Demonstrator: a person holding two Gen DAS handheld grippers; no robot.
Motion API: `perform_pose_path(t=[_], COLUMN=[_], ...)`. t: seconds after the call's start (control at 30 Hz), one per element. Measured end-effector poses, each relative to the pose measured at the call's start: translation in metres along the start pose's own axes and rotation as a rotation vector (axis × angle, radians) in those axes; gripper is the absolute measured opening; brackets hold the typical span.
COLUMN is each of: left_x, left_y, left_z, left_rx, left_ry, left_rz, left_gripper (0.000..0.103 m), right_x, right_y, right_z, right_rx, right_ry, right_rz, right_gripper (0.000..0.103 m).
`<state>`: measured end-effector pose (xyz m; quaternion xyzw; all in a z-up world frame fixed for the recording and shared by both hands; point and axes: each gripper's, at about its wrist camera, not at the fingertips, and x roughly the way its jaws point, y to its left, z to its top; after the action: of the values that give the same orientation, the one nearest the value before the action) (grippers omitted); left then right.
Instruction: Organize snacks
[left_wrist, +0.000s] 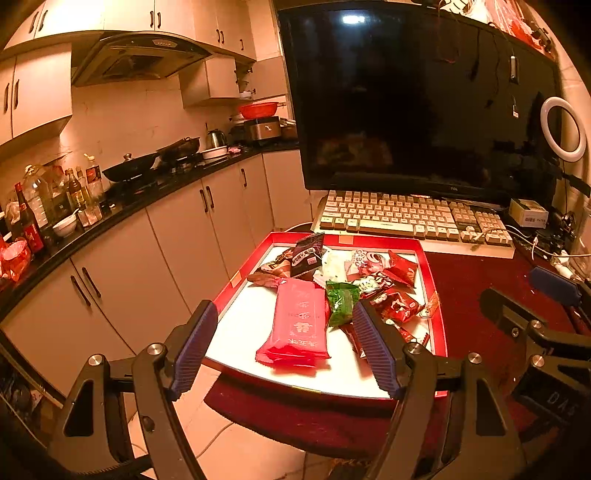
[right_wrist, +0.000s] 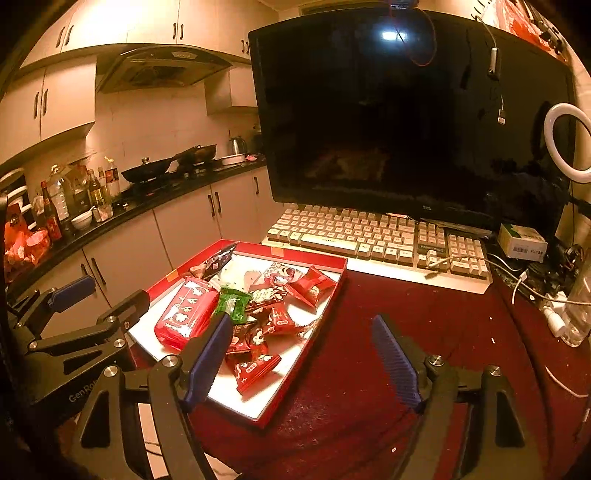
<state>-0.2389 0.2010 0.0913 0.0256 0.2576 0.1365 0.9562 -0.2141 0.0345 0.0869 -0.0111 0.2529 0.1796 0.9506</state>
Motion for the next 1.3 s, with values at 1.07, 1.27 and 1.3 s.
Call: perform_pose_path(t=[1.07,1.27,1.3], left_x=[0.002,0.001,0.0], left_y=[0.011,0.008,0.008], left_z=[-0.009,-0.009,-0.009], left_rx=[-0.066,-0.058,-0.059], left_ry=[-0.008,-0.012,-0.013], left_rz=[0.048,0.042,0.041], left_gripper=[0.076,0.076,0.076], right_x=[0.003,0.003,0.003], right_y=[0.014,0.015,0.015], right_z=[-0.01,-0.01,-0.01], right_rx=[-0.048,-0.05,-0.051], right_ry=[0.021,0.022,0.021], right_rz=[0.025,0.029,0.029], right_gripper=[0.08,0.08,0.08])
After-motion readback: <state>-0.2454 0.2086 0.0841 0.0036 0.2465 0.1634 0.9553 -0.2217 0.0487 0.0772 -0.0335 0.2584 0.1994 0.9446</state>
